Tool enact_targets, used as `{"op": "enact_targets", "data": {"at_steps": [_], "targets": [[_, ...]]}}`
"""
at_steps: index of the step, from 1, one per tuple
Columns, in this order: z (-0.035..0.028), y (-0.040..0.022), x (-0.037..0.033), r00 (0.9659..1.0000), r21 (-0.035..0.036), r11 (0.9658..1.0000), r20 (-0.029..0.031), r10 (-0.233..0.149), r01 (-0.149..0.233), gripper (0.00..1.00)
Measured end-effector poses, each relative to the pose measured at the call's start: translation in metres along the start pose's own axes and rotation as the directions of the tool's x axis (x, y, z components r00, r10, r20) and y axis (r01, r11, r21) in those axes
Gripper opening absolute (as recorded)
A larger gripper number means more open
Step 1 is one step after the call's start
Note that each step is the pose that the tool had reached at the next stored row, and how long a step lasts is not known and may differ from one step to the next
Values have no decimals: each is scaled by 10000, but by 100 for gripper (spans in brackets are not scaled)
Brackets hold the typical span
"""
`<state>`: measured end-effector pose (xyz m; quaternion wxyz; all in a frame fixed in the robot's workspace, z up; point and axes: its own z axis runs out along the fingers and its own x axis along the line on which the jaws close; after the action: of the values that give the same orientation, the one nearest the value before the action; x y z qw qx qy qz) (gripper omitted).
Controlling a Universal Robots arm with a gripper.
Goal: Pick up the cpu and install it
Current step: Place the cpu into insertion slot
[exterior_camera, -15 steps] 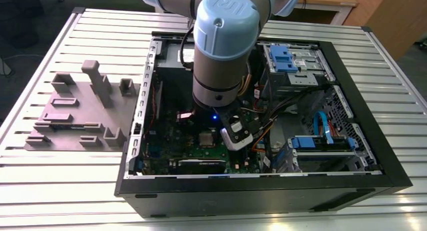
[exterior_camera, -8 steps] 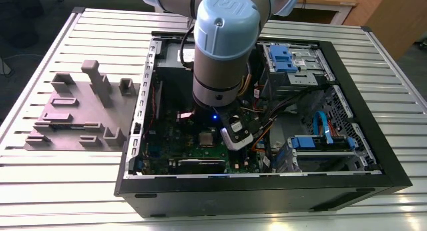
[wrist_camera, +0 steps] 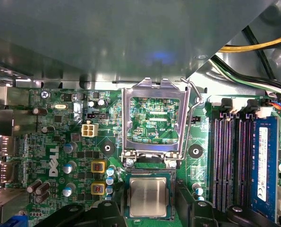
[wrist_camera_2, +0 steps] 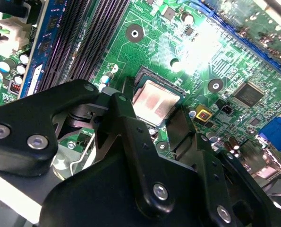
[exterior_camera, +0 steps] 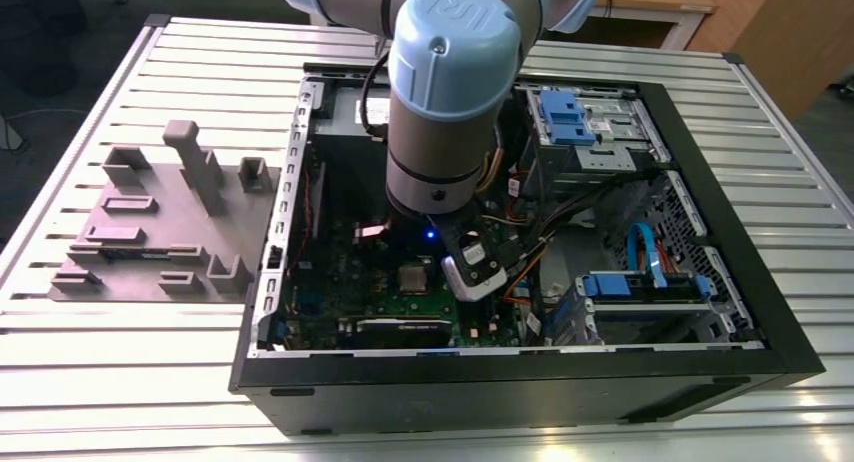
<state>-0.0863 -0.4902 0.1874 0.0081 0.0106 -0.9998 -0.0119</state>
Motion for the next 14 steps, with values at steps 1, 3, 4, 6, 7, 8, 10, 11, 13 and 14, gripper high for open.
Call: {"op": "enact_targets", "data": {"at_steps": [1, 3, 4, 6, 7, 8, 10, 11, 13, 14], "targets": [[0, 0, 0, 10000, -1, 10000, 0, 0, 0, 54], [-2, 0, 0, 10000, -1, 10000, 0, 0, 0, 54], [-8, 0, 0, 10000, -1, 10000, 1, 0, 0, 54], [-19, 1, 0, 10000, 0, 10000, 0, 0, 0, 54], [-24, 1, 1, 10000, 0, 10000, 0, 0, 0, 54], [-25, 1, 0, 10000, -1, 10000, 0, 0, 0, 54], [-25, 1, 0, 10000, -2, 10000, 1, 0, 0, 54], [-25, 1, 1, 10000, -1, 10000, 1, 0, 0, 54], [-27, 0, 1, 10000, 2, 10000, -1, 0, 0, 53], [-29, 0, 1, 10000, 5, 10000, -5, 1, -1, 53]]}}
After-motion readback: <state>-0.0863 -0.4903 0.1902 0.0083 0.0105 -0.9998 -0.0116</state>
